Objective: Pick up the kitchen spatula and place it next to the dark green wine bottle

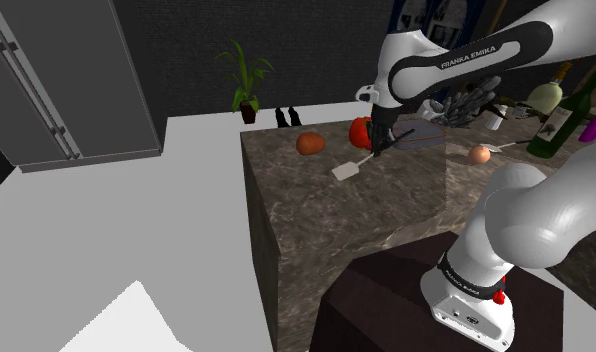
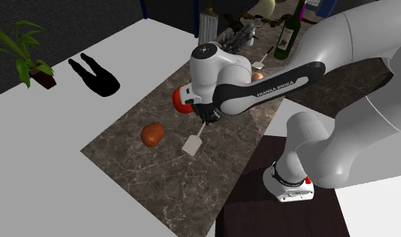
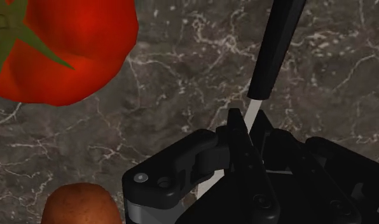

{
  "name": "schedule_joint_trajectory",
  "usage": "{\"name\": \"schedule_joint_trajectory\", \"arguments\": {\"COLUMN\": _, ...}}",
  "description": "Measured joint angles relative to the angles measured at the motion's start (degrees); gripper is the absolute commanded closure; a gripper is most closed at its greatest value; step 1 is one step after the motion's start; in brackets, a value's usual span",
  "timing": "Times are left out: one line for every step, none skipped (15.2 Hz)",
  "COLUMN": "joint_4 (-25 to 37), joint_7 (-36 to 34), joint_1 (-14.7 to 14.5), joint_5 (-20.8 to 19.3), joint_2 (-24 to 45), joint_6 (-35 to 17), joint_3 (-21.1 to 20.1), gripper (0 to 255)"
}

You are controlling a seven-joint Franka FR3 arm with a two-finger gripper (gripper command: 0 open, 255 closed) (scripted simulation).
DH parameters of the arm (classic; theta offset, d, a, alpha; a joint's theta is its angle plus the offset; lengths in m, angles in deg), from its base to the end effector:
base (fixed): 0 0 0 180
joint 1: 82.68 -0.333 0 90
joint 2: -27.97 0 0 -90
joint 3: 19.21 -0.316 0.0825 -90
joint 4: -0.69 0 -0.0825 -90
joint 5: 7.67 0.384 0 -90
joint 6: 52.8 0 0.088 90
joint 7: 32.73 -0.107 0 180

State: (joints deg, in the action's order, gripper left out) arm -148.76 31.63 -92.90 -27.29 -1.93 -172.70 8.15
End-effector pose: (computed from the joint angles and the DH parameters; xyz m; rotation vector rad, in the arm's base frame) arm 0.3637 -0.1243 0.4018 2.6796 1.5707 -0.0882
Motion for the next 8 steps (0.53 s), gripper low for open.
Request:
{"name": "schedule_joint_trajectory", "arguments": {"joint_4": 0.7, "joint_7": 0.1, "joint_1": -0.1, "joint_5": 0.2, "joint_2": 0.0, "joint_6": 0.7, "joint_3": -0.1, "gripper": 255}}
{"name": "schedule_joint_trajectory", "arguments": {"joint_4": 1.1, "joint_7": 0.1, "joint_1": 0.0, "joint_5": 0.2, "joint_2": -0.6, "joint_6": 1.6, "joint_3": -0.3, "gripper": 255}}
{"name": "schedule_joint_trajectory", "arguments": {"joint_4": 1.7, "joint_7": 0.2, "joint_1": -0.1, "joint_5": 0.4, "joint_2": -0.9, "joint_6": 2.7, "joint_3": -0.6, "gripper": 255}}
{"name": "schedule_joint_trajectory", "arguments": {"joint_4": 2.3, "joint_7": 0.3, "joint_1": -0.1, "joint_5": 0.5, "joint_2": -1.3, "joint_6": 3.6, "joint_3": -0.8, "gripper": 255}}
{"name": "schedule_joint_trajectory", "arguments": {"joint_4": 2.8, "joint_7": 0.3, "joint_1": -0.1, "joint_5": 0.6, "joint_2": -1.8, "joint_6": 4.5, "joint_3": -1.0, "gripper": 255}}
{"name": "schedule_joint_trajectory", "arguments": {"joint_4": 3.4, "joint_7": 0.3, "joint_1": -0.2, "joint_5": 0.8, "joint_2": -1.9, "joint_6": 5.3, "joint_3": -1.2, "gripper": 255}}
{"name": "schedule_joint_trajectory", "arguments": {"joint_4": 3.9, "joint_7": 0.4, "joint_1": -0.1, "joint_5": 0.9, "joint_2": -2.3, "joint_6": 6.2, "joint_3": -1.4, "gripper": 255}}
{"name": "schedule_joint_trajectory", "arguments": {"joint_4": 4.4, "joint_7": 0.3, "joint_1": -0.2, "joint_5": 1.0, "joint_2": -2.6, "joint_6": 6.9, "joint_3": -1.7, "gripper": 255}}
